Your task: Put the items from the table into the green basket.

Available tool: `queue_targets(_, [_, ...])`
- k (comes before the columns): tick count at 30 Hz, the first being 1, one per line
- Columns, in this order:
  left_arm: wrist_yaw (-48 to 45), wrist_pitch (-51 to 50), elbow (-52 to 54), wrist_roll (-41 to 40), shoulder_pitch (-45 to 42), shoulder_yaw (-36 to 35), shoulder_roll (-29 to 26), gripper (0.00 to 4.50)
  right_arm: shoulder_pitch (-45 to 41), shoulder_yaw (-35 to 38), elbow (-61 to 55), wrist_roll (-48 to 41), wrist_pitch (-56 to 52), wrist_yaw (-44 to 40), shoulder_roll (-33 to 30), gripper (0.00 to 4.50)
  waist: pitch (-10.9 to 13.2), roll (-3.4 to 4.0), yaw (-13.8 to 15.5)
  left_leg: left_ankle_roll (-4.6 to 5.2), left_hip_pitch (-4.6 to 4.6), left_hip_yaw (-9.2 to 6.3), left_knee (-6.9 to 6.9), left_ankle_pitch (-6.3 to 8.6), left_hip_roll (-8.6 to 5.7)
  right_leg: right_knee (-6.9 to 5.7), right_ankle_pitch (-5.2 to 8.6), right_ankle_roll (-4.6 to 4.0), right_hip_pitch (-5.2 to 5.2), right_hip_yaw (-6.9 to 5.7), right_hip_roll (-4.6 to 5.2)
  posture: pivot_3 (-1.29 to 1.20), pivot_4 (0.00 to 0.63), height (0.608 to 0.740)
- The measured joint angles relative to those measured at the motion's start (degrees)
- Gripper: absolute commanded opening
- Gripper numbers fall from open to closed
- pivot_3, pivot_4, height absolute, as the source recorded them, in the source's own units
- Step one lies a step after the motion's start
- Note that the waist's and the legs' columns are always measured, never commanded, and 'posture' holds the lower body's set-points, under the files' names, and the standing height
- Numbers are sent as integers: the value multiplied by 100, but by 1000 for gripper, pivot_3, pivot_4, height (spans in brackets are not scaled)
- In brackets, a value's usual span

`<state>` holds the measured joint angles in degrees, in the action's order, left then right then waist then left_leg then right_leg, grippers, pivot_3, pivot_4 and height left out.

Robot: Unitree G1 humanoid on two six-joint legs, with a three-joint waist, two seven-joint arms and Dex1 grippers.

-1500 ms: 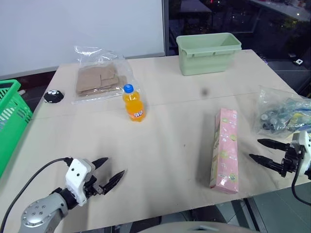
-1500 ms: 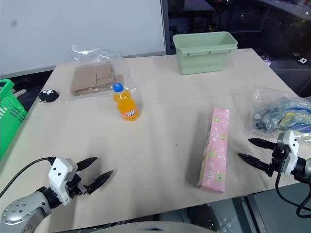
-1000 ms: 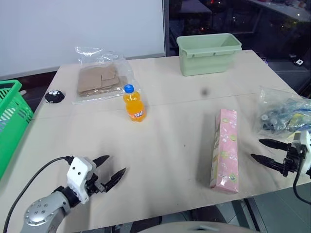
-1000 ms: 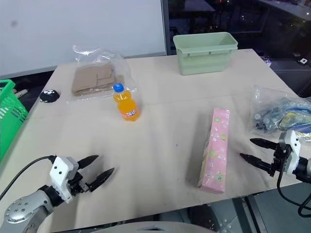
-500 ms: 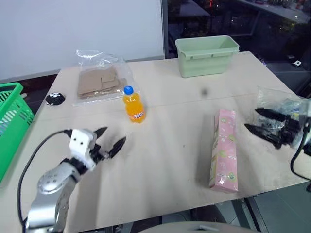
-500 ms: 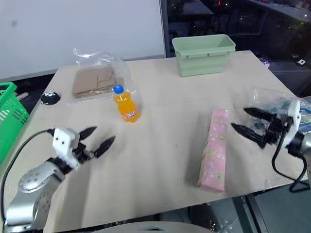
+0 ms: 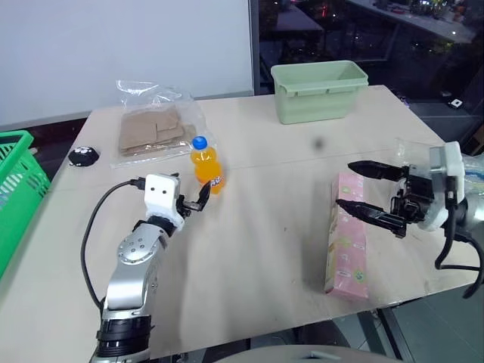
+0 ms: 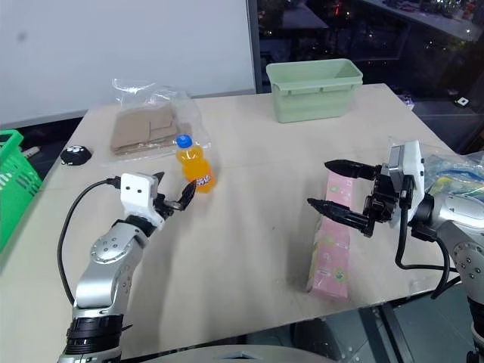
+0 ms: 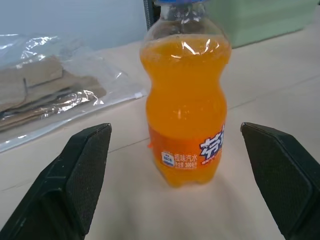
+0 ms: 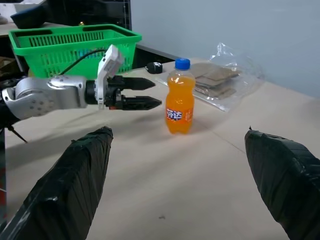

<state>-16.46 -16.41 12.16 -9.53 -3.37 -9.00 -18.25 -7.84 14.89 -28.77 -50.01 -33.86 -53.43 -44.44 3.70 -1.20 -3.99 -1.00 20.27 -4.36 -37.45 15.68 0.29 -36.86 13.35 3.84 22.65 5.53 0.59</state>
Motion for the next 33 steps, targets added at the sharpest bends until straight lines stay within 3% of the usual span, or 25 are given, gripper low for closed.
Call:
queue_targets(12, [322,371,-997,236,-710,189,422,4268,6,-94,12,55,40,-2,6,4500,-23,-2,13,0,0,-3,-5,0,-3,0,-2,-1,-5,0,0,-92,0,740])
queue_targets(24, [279,1349,-3147,388,-1958,283,448,4268,-15,-165,69,232,146,8,73,4500,-29,0,-11,1,3,-5,-6,0,-5,0,-16,-21,-5,0,-2,-129,0,740])
queue_targets(29, [163,1554,-3739,371,-2239,279,456,3024,-16,-166,71,262,164,11,90,4500,-29,0,-17,1,3,-7,-6,0,-5,0,-16,-21,-5,-1,-2,-133,0,740])
queue_targets(33, [131,1629,-3824,377,-2275,279,452,3025,-21,-168,71,263,163,21,91,4500,-29,0,-15,1,3,-8,-6,0,-5,0,-16,-21,-5,-1,-2,-114,0,740])
